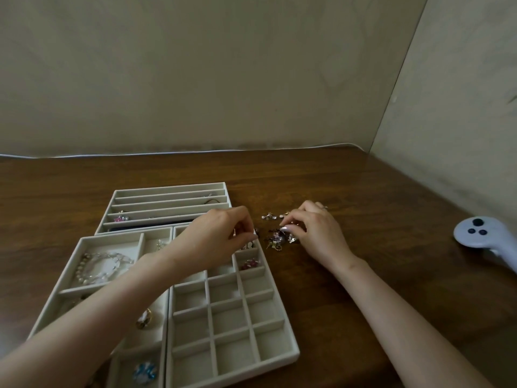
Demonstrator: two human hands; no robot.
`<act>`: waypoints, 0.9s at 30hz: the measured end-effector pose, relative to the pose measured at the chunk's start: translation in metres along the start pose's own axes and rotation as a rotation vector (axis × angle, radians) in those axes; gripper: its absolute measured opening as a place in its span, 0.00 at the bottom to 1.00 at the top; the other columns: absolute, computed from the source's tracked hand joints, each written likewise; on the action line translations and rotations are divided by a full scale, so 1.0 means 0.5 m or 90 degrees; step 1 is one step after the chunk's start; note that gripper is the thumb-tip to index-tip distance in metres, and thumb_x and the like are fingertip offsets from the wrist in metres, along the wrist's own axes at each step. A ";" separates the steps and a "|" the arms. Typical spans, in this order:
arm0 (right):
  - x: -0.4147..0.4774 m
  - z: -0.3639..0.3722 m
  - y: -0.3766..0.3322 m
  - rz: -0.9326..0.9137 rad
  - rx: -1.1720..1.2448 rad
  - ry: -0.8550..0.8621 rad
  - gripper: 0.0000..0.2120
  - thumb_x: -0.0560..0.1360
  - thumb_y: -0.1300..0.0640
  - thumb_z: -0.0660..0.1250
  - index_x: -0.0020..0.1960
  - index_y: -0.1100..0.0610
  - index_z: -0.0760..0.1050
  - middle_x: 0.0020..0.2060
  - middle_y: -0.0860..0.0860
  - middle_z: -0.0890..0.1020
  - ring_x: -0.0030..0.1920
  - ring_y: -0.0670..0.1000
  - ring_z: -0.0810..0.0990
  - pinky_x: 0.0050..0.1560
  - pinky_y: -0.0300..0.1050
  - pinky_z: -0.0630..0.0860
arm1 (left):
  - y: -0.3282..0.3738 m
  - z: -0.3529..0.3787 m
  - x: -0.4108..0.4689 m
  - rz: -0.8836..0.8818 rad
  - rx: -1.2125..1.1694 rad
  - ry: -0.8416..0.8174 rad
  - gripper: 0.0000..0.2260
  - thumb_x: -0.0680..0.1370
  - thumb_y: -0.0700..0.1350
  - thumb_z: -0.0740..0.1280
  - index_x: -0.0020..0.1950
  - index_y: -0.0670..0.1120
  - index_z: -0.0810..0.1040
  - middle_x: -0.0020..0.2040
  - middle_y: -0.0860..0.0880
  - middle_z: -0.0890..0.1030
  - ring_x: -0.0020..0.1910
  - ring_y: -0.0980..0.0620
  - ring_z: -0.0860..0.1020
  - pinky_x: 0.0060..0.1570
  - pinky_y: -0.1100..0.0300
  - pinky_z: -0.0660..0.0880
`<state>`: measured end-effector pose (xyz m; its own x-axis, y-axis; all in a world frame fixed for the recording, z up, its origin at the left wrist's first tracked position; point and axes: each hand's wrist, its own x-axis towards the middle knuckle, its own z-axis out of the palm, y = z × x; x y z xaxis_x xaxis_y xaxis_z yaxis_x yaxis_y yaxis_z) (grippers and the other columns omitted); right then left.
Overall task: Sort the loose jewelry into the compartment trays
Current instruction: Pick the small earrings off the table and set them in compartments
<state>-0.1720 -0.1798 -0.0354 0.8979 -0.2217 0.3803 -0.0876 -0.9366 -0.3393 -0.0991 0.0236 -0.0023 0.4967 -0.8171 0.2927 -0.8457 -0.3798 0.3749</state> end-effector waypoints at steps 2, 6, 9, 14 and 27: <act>0.000 -0.001 -0.002 0.008 0.007 0.011 0.05 0.75 0.53 0.68 0.49 0.51 0.81 0.44 0.46 0.74 0.49 0.44 0.69 0.53 0.42 0.69 | -0.002 -0.003 0.002 -0.010 -0.012 0.025 0.04 0.76 0.48 0.66 0.48 0.49 0.75 0.39 0.56 0.75 0.36 0.60 0.73 0.36 0.69 0.68; -0.002 -0.005 -0.008 -0.015 0.031 -0.012 0.12 0.75 0.56 0.68 0.57 0.47 0.79 0.46 0.46 0.74 0.49 0.44 0.69 0.51 0.38 0.65 | -0.003 -0.004 0.004 -0.015 -0.021 0.049 0.03 0.76 0.47 0.66 0.47 0.48 0.76 0.37 0.59 0.74 0.34 0.62 0.72 0.34 0.70 0.66; -0.003 -0.002 -0.010 -0.048 0.041 -0.018 0.10 0.75 0.57 0.68 0.54 0.47 0.81 0.45 0.45 0.75 0.49 0.44 0.70 0.52 0.37 0.63 | -0.004 -0.001 0.004 -0.011 -0.021 0.062 0.02 0.76 0.46 0.66 0.47 0.49 0.76 0.37 0.60 0.73 0.34 0.62 0.71 0.34 0.71 0.66; -0.001 0.000 -0.011 -0.025 0.042 -0.010 0.05 0.75 0.55 0.68 0.49 0.52 0.82 0.45 0.45 0.77 0.48 0.43 0.69 0.49 0.37 0.62 | -0.004 0.002 0.004 -0.004 -0.022 0.078 0.01 0.76 0.45 0.66 0.47 0.49 0.77 0.37 0.60 0.73 0.35 0.61 0.73 0.34 0.70 0.66; 0.000 0.004 -0.003 0.003 0.082 0.027 0.05 0.73 0.54 0.70 0.45 0.55 0.82 0.42 0.45 0.79 0.46 0.43 0.72 0.52 0.37 0.65 | -0.007 0.013 0.005 0.006 -0.027 0.116 0.03 0.76 0.44 0.67 0.48 0.48 0.77 0.38 0.57 0.76 0.35 0.57 0.75 0.34 0.67 0.70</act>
<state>-0.1708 -0.1780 -0.0366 0.8785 -0.2404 0.4129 -0.0336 -0.8932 -0.4484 -0.0958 0.0199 -0.0088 0.5196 -0.7266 0.4495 -0.8432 -0.3514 0.4068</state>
